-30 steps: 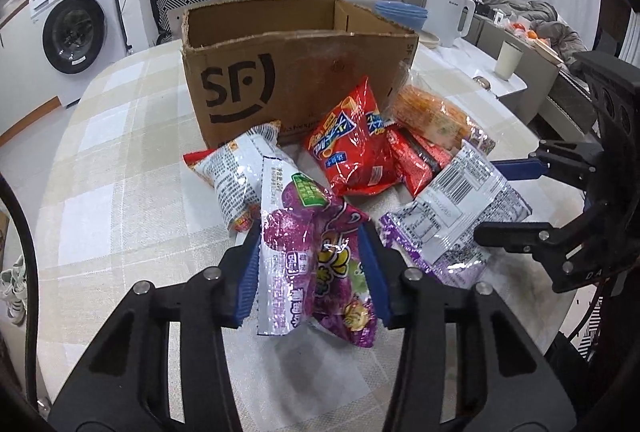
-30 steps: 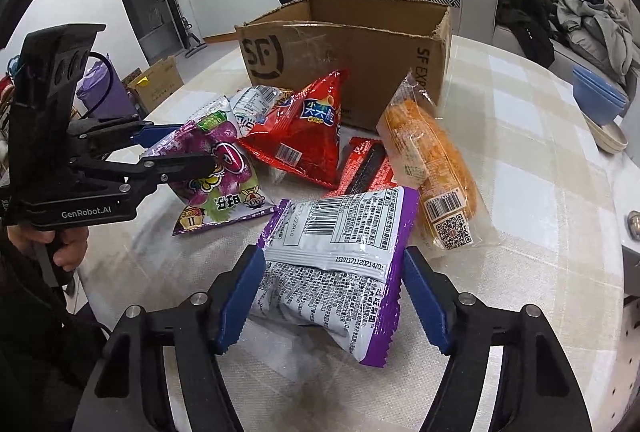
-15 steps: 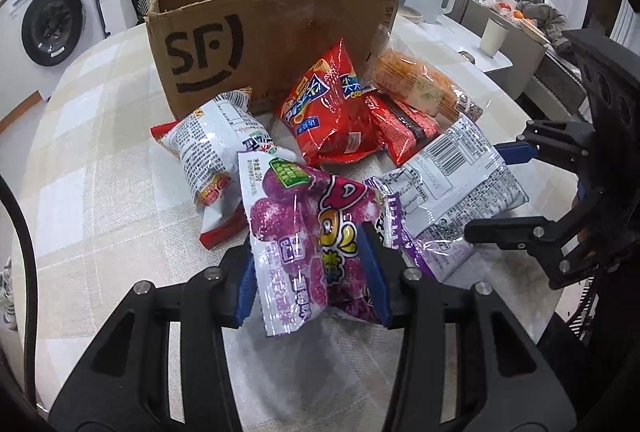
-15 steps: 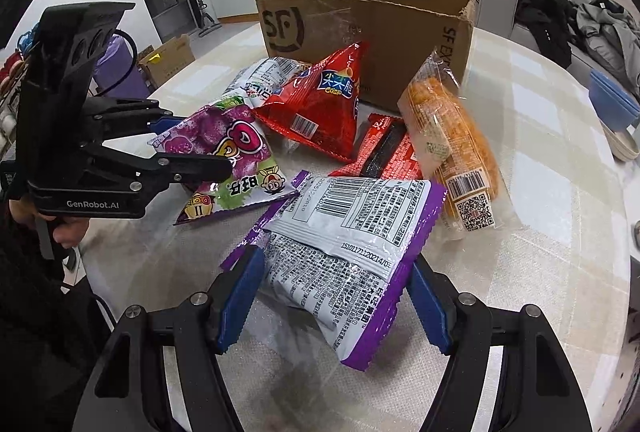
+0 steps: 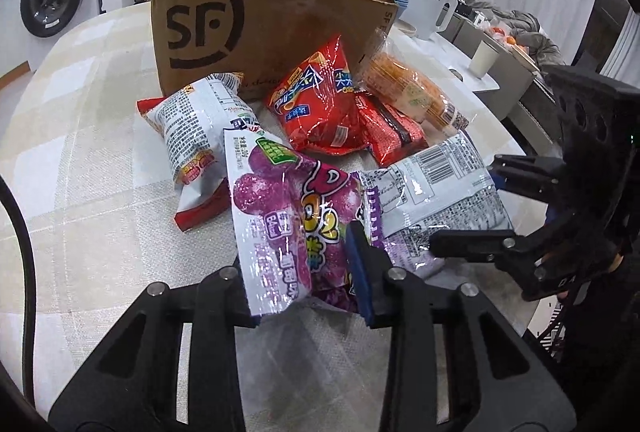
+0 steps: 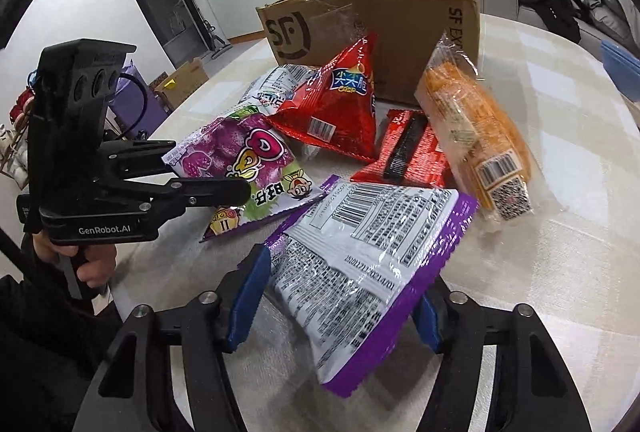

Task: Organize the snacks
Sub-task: 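Grasp the purple-white bag with the right gripper while the left grasps the purple grape candy bag, then lift both bags and carry them into the SF box with both grippers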

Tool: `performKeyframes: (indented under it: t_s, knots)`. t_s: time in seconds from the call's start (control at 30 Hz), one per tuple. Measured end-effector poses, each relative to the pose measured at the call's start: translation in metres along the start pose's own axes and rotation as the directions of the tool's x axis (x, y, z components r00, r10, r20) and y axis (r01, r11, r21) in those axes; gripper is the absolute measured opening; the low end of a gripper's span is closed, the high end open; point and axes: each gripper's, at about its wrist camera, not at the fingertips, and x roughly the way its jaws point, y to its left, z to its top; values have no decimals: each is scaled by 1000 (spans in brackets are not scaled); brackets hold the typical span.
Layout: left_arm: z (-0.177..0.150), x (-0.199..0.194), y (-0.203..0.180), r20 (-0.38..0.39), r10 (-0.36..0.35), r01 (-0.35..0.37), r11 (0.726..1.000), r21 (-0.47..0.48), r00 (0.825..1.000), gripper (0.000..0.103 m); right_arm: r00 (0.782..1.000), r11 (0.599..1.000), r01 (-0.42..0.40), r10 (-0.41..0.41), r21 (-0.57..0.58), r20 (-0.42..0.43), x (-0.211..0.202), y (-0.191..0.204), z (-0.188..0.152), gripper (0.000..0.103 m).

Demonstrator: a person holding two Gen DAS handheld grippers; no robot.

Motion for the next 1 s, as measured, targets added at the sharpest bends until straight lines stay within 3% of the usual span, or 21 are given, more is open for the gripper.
performKeyframes:
  t_s: [0.17, 0.27, 0.4, 1.0]
  knots:
    - [1, 2, 3, 20, -5, 6, 1000, -24, 1000, 28, 1000, 1000, -8, 8, 15, 10, 7, 2, 3, 54]
    - [2, -2, 4, 46, 1, 0, 999, -33, 999, 18, 1000, 1000, -16, 16, 12, 15, 6, 2, 3, 47]
    - [4, -7, 8, 69, 8, -4, 999, -50, 998, 11, 999, 1000, -17, 17, -4, 33, -3, 4, 2, 24]
    - [7, -38, 14, 127, -19, 29, 997, -75, 992, 9, 993, 1000, -3, 6, -25, 119, -31, 2, 5, 15]
